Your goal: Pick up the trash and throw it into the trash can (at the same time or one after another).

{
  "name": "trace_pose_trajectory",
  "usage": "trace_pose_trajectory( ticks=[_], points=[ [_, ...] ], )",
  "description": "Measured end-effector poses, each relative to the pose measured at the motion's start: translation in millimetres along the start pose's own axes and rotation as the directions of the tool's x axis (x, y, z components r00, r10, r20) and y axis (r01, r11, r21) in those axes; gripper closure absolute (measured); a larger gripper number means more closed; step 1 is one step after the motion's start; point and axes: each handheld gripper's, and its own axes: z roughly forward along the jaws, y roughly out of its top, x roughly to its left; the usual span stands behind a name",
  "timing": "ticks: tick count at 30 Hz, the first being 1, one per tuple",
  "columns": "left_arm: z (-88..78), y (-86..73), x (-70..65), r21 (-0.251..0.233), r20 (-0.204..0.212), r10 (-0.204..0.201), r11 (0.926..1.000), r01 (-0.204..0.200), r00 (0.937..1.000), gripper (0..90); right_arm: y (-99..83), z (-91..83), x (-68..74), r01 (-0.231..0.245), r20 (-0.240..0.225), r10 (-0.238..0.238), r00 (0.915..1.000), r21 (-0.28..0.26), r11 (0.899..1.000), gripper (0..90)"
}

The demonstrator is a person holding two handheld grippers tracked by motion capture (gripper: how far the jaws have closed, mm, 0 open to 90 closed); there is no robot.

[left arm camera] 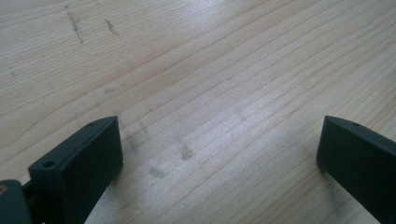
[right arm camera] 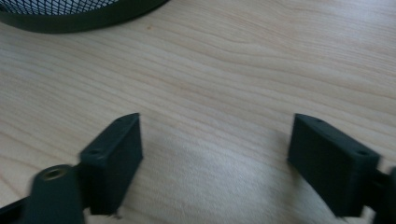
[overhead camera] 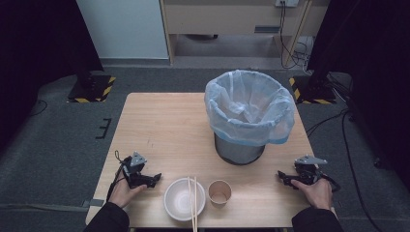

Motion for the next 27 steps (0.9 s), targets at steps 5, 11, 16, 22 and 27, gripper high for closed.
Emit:
trace_pose_trajectory(
  ticks=[5,11,16,22,27],
  points=[
    [-3.1,-3.1,-0.4,0.000,-0.010,-0.007,1.0000,0.007,0.9999,0.0,8.2,-9.4,3.2,-0.026,-0.014,0.025,0.9996,-0.066,0.997,23.7],
    [-3.3,-3.3,-0.1,0.000,-0.007,-0.004,1.0000,0.004,1.0000,0.0,20.2,-26.6,8.5,-0.062,-0.045,0.055,0.9975,-0.186,0.981,27.4],
    [-3.9,-3.9,1.6,-0.003,0.008,0.003,1.0000,-0.003,1.0000,0.0,28.3,-35.7,12.0,-0.109,-0.106,0.085,0.9907,-0.251,0.962,29.3],
    [-3.6,-3.7,0.9,0.001,0.003,0.009,1.0000,-0.009,1.0000,0.0,40.5,-50.4,21.9,-0.100,-0.146,0.058,0.9875,-0.301,0.948,29.4],
    [-3.7,-3.7,1.0,0.002,0.003,0.010,0.9999,-0.010,0.9999,0.0,51.7,-64.0,29.6,-0.092,-0.183,0.027,0.9827,-0.358,0.929,30.1]
  ],
)
